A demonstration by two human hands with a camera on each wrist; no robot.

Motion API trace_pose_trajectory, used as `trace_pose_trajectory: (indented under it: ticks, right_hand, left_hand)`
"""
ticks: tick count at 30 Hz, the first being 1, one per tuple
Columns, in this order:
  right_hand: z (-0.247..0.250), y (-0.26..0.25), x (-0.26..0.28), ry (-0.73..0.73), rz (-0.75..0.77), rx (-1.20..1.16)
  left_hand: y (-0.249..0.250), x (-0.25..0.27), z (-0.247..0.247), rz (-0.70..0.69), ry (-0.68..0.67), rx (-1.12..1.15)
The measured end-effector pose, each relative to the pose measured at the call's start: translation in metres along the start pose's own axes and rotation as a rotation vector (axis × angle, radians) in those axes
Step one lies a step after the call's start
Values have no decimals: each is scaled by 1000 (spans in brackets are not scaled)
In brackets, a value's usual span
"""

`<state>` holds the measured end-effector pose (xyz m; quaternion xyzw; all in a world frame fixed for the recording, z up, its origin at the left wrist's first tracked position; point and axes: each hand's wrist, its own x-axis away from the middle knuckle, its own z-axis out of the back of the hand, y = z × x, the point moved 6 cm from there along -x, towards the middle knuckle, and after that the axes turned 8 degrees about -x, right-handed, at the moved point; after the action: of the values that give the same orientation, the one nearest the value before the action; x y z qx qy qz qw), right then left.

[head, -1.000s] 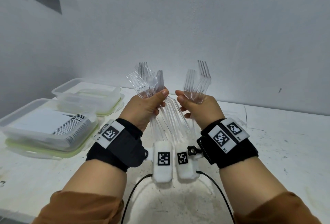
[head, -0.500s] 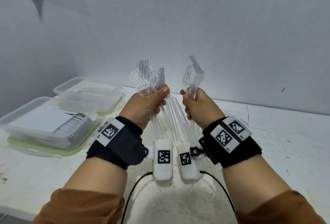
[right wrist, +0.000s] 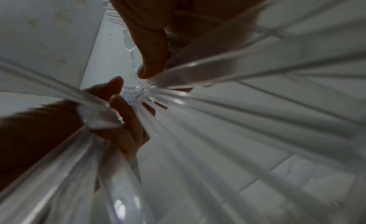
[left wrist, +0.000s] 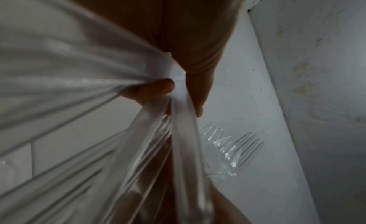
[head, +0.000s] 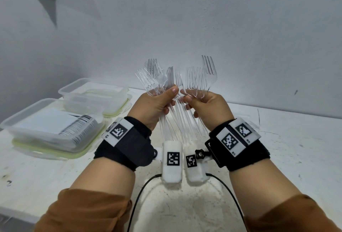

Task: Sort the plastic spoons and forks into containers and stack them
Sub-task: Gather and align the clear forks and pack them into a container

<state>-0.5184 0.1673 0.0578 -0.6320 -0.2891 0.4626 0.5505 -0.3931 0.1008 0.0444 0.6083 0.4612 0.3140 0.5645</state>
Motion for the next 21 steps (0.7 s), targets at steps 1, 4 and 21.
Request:
trace_pose_trajectory:
  ticks: [1, 4, 21]
  right_hand:
    - [-1, -1, 0, -16, 9, 8]
    - [-5, -2, 1, -60, 39, 40]
    - [-10, -4, -1, -82, 61, 38]
  left_hand:
    - [0, 0, 0, -4, 3, -5]
    - [2, 0, 0, -15, 9, -33]
    - [1, 1, 2, 29, 42, 3]
